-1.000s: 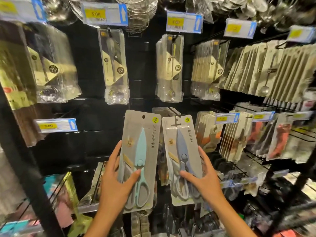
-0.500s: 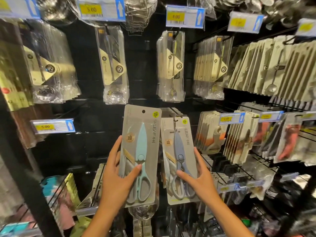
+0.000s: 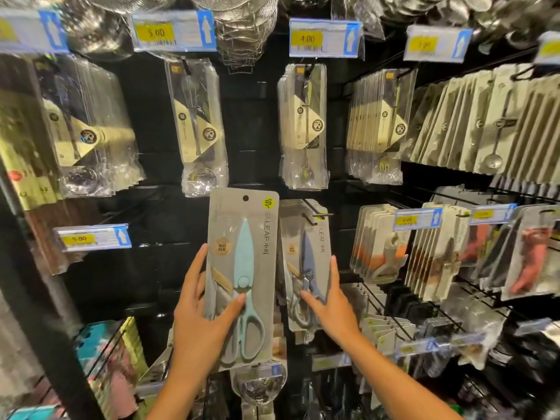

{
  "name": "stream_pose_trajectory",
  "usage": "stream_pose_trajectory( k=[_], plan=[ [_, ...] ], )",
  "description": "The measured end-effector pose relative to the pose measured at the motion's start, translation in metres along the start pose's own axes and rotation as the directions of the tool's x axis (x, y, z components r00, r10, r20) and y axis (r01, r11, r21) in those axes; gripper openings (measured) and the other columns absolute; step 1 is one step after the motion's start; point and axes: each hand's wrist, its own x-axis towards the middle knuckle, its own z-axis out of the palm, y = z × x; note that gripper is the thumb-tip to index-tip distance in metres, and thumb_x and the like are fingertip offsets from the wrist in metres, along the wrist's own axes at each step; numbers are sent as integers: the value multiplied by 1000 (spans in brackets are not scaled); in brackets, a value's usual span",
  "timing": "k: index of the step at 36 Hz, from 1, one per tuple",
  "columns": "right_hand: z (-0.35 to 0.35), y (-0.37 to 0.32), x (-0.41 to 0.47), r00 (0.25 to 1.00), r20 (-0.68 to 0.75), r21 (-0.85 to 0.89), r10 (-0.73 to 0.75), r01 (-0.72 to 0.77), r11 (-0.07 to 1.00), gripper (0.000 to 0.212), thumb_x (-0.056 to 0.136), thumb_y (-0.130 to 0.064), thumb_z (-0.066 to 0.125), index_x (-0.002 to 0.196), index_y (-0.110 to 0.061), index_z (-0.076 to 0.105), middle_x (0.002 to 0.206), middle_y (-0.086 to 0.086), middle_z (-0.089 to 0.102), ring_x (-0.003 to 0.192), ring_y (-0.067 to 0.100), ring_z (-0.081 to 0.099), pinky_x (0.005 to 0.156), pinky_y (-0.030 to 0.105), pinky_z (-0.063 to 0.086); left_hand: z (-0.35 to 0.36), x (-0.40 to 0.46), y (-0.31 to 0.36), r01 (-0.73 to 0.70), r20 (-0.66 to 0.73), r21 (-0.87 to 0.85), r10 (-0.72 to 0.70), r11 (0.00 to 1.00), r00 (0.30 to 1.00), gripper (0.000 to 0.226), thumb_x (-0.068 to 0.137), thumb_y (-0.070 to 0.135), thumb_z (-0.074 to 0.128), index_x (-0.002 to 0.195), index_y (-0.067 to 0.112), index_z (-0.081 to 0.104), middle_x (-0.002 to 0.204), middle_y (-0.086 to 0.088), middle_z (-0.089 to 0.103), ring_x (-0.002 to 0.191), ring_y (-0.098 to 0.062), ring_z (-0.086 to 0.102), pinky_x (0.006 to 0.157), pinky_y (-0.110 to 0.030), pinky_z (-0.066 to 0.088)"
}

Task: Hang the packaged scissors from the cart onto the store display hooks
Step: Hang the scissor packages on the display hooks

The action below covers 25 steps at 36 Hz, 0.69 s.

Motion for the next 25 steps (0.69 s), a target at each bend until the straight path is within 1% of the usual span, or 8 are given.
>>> stream_pose_trajectory(
  k=[3,5,9,11,14,19,22,25],
  plan=[
    [4,1,0,1000,-1,-50,16,-16,999,107,90,-59,64,146,-56,-26,154,5,38,129,30,53,95,46,52,1,0,0,-9,-1,-6,9,1000,1000,96,77,3,82,152,42,35,135,46,48,122,17,51,86,-4,48],
    [5,3,-3,1000,-15,-57,9,-9,998,107,88,-61,65,146,-57,-25,158,5,31,140,32,39,105,49,44,-1,0,0,-14,7,-5,14,1000,1000,96,77,4,82,152,43,34,139,42,47,125,14,51,89,-5,49],
    [5,4,-12,998,-50,-8,-47,46,999,94,91,-53,65,153,-52,-6,163,-6,22,150,20,24,119,48,31,-4,0,-5,-13,20,0,13,1000,1000,98,76,13,84,149,53,33,149,26,47,134,0,50,99,-20,51],
    [2,-5,-20,996,-23,74,-89,90,993,76,95,-50,62,152,-55,11,159,-14,30,146,9,31,119,45,34,-5,0,-7,0,26,-4,0,1000,1000,99,76,15,85,147,58,32,151,21,47,135,-3,51,101,-25,52],
    [-3,-31,-33,984,60,225,-167,150,963,60,99,-39,61,148,-53,30,145,-24,47,131,-9,45,113,32,44,-3,-1,-8,-1,34,-36,2,999,999,99,76,12,85,149,54,33,149,19,50,130,0,54,96,-17,53],
    [-10,-73,-52,951,141,408,-276,198,891,60,102,-27,55,153,-44,28,133,-16,60,121,-3,59,95,13,48,3,-2,-11,-2,54,-86,7,996,999,98,77,9,85,151,47,33,148,9,54,129,-7,58,95,-18,54],
    [-12,-87,-56,946,112,409,-305,236,881,65,103,-17,56,155,-41,24,131,-7,64,114,2,65,93,17,52,6,-3,-13,-11,80,-92,18,996,997,98,77,12,85,151,48,32,149,8,53,131,-11,57,99,-27,54],
    [-10,-87,-55,953,53,398,-300,255,881,71,101,-10,59,152,-48,29,123,3,69,100,17,71,95,31,56,9,-5,-14,-2,95,-118,13,993,995,98,78,10,85,152,48,31,149,6,53,130,-11,58,96,-23,55]
  ],
)
